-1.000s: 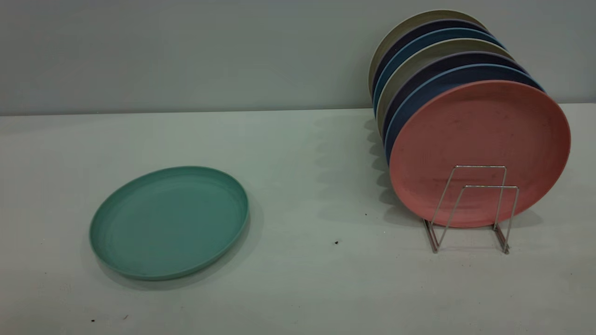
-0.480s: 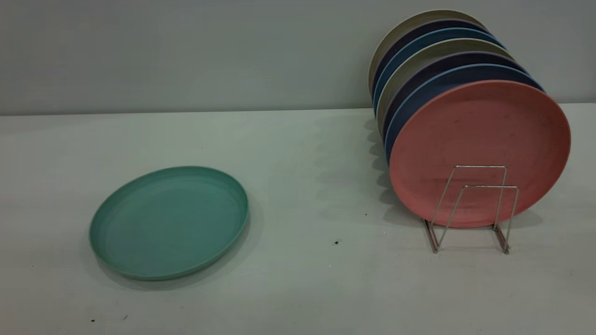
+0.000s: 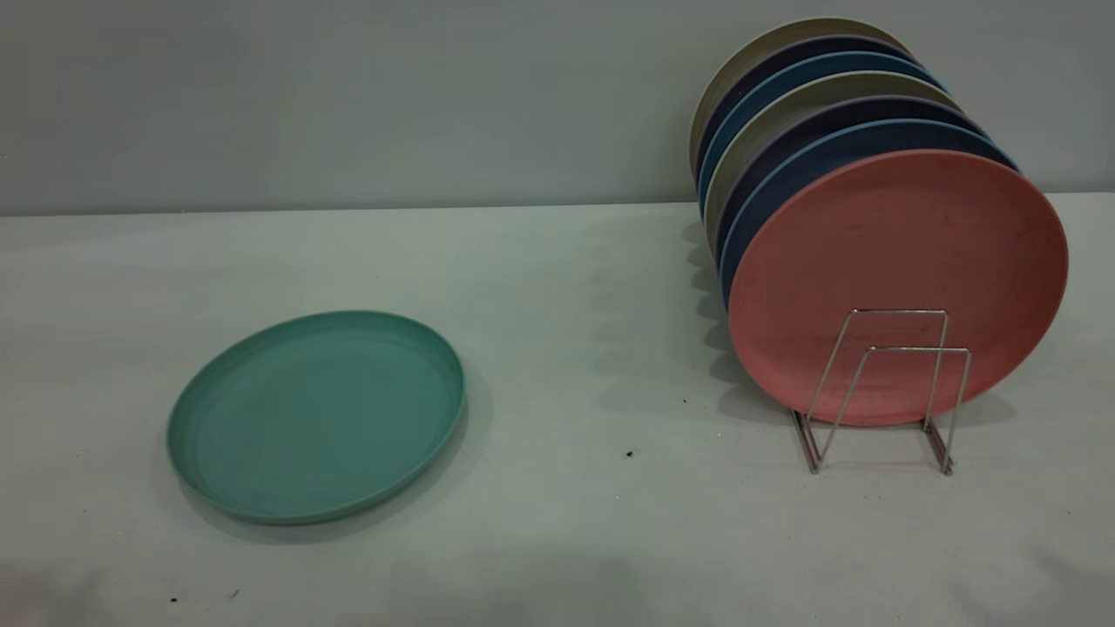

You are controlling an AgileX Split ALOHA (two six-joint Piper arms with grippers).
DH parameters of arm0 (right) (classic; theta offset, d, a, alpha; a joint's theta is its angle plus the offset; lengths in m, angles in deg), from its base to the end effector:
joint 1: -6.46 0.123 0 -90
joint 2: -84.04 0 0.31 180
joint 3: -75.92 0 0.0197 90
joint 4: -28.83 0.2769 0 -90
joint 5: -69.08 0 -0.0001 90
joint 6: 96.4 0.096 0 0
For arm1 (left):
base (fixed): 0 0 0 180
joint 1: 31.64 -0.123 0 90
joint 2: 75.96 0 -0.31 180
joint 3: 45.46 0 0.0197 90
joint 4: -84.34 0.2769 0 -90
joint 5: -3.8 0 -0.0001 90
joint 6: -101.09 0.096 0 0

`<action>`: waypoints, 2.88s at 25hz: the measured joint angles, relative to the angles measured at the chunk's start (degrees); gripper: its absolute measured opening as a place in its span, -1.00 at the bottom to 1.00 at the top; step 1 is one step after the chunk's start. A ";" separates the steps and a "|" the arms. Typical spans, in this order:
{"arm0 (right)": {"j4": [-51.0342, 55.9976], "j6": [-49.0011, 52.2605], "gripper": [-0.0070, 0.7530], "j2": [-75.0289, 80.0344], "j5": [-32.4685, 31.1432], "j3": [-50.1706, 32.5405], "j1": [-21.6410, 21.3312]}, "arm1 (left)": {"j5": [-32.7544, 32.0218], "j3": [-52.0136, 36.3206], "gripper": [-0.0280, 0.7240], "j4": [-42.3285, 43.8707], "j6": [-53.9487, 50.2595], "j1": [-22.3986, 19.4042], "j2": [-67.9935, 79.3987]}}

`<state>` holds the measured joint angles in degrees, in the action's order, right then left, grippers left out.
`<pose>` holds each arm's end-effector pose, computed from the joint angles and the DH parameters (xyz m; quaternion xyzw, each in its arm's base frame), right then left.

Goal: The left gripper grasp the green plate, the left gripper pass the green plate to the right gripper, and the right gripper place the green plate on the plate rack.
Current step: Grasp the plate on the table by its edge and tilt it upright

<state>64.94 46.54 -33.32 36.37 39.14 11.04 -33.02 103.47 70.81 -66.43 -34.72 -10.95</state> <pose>0.2036 0.0470 0.3178 -0.1496 0.8728 0.1407 0.4427 0.2173 -0.0018 0.3304 0.0165 0.9120 -0.0477 0.4070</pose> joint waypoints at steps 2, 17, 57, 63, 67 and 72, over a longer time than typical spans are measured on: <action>4.54 -4.87 0.48 5.42 2.98 1.11 3.94 | 1.41 0.67 0.58 -1.24 0.76 0.00 4.46; 9.65 -7.01 0.48 38.88 3.61 17.95 30.08 | 5.49 11.58 0.58 -2.18 5.20 -0.20 40.96; 13.95 -8.31 0.48 55.89 12.39 19.09 24.84 | 0.81 36.32 0.38 -15.50 19.47 -0.23 78.66; 14.10 -8.42 0.48 56.19 12.43 19.13 24.61 | 0.78 36.52 -0.16 -15.70 19.47 -0.06 79.29; 14.30 -8.40 0.48 56.24 12.57 19.14 24.59 | 0.30 36.52 -0.76 -16.45 19.18 -0.06 79.48; 14.35 -8.15 0.48 56.24 12.18 19.26 24.42 | -0.41 36.52 -0.82 -16.73 19.46 -0.06 79.06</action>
<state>79.30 38.39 22.92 48.55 58.40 35.46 -33.43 139.99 54.07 -46.97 -34.78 68.11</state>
